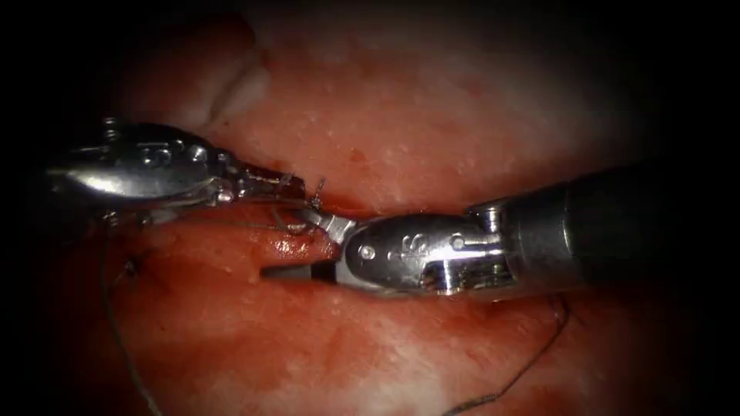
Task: Wound Closure
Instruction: Cut the short suture end.
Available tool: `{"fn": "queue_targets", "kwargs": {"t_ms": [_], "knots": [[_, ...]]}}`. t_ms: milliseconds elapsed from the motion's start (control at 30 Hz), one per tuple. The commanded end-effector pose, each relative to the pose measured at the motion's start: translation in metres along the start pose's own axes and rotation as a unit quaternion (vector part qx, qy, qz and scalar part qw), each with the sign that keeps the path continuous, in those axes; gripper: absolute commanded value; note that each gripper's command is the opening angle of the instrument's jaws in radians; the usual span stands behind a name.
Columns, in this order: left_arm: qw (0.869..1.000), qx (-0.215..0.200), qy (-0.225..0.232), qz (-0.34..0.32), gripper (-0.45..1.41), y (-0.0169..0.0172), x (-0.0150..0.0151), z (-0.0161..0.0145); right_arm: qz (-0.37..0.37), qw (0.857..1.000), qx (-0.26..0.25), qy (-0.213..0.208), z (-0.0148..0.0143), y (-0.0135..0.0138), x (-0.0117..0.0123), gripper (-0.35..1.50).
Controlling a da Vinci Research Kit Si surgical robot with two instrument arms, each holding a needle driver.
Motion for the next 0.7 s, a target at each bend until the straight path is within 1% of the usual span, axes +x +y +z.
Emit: {"fn": "queue_targets", "kwargs": {"t_ms": [33,233,333,700], "knots": [[1.0,0.0,0.0,0.0,-0.45,-0.0001,-0.0001,0.0008,0.0,1.0,0.0,-0.001,0.0009,-0.0002,-0.0003,1.21],[1.0,0.001,0.001,0.001,-0.45,0.0001,0.0002,0.0007,0.001,1.0,-0.005,-0.002,0.0026,0.0,0.0,1.21],[1.0,0.003,0.008,0.001,-0.45,0.0001,0.0011,0.0008,0.001,1.0,-0.003,-0.003,0.0034,0.0002,-0.0001,1.21],[1.0,0.002,0.008,0.002,-0.45,0.0009,0.0016,0.0013,-0.001,1.0,-0.006,-0.004,0.0038,0.0012,-0.0005,1.16]]}}
